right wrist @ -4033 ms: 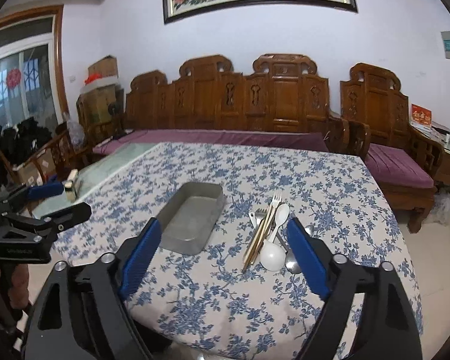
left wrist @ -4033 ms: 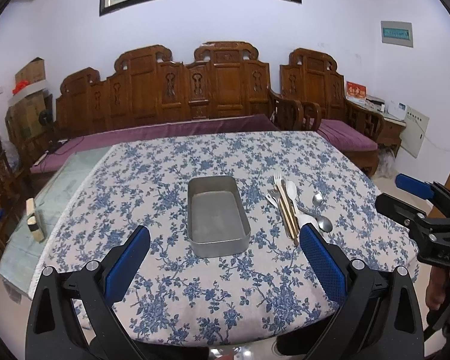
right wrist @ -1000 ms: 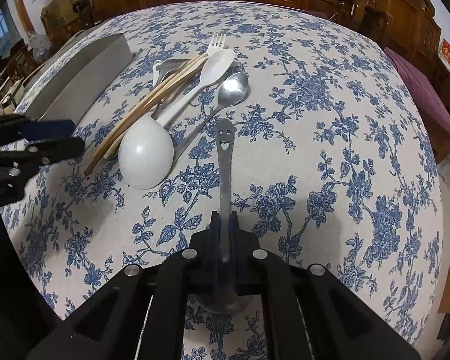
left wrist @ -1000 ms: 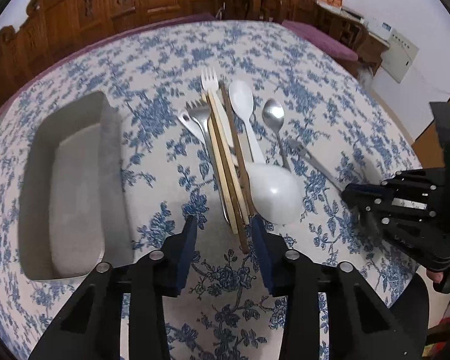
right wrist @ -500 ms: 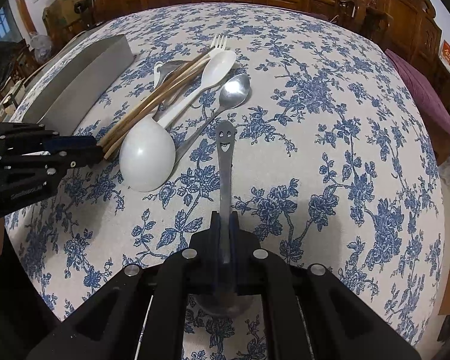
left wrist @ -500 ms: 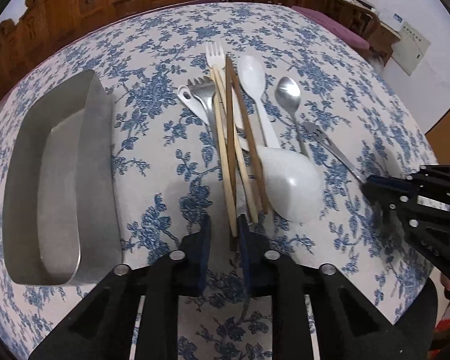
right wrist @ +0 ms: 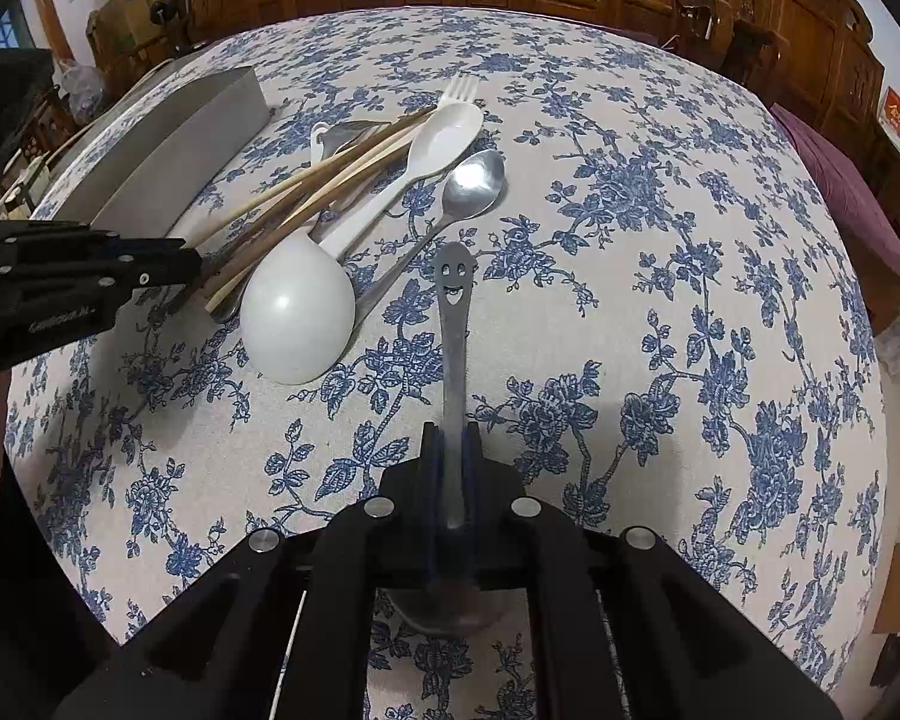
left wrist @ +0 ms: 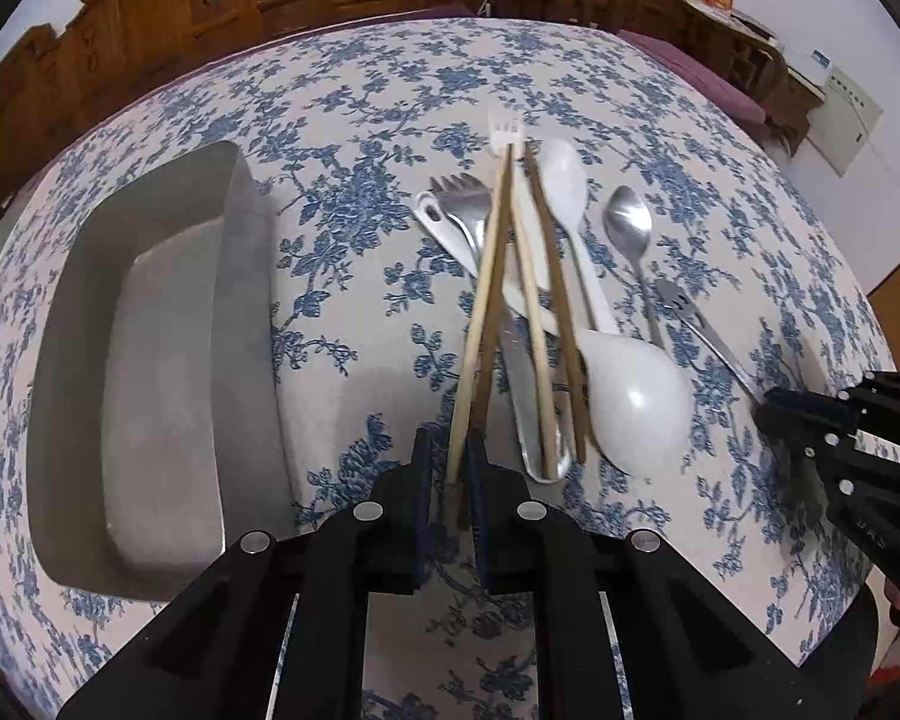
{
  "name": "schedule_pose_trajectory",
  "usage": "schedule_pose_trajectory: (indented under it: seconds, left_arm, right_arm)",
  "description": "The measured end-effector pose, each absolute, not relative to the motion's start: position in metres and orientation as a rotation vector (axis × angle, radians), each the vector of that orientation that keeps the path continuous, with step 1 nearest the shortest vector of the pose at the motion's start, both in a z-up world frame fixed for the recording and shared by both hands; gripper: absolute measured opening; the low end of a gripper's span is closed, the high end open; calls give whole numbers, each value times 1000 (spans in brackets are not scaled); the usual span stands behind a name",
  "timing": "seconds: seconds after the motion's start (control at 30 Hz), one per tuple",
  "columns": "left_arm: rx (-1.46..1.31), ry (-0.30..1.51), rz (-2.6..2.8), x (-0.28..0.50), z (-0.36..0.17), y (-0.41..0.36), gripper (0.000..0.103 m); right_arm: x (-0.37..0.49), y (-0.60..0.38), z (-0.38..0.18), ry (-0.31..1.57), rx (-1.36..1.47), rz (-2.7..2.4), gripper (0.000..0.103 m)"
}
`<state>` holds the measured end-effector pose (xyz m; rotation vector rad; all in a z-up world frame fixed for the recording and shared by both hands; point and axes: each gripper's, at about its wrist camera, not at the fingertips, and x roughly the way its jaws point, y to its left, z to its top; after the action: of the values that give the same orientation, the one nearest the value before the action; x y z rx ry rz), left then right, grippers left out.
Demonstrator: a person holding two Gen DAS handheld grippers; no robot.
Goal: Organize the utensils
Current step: 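Grasp a wooden chopstick with the left tool while the right tool holds the spoon, then carry the chopstick into the grey tray and open the left tool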
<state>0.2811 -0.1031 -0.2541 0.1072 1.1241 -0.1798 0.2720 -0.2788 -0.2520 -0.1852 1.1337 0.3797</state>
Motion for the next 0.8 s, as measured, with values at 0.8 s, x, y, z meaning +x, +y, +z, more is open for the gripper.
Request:
schedule_pose_trajectory:
  seconds: [0.8]
  left_arm:
    - [95, 970, -195, 251, -192, -85, 4]
  right_arm:
    - [271, -282, -230, 1080, -149, 372, 7]
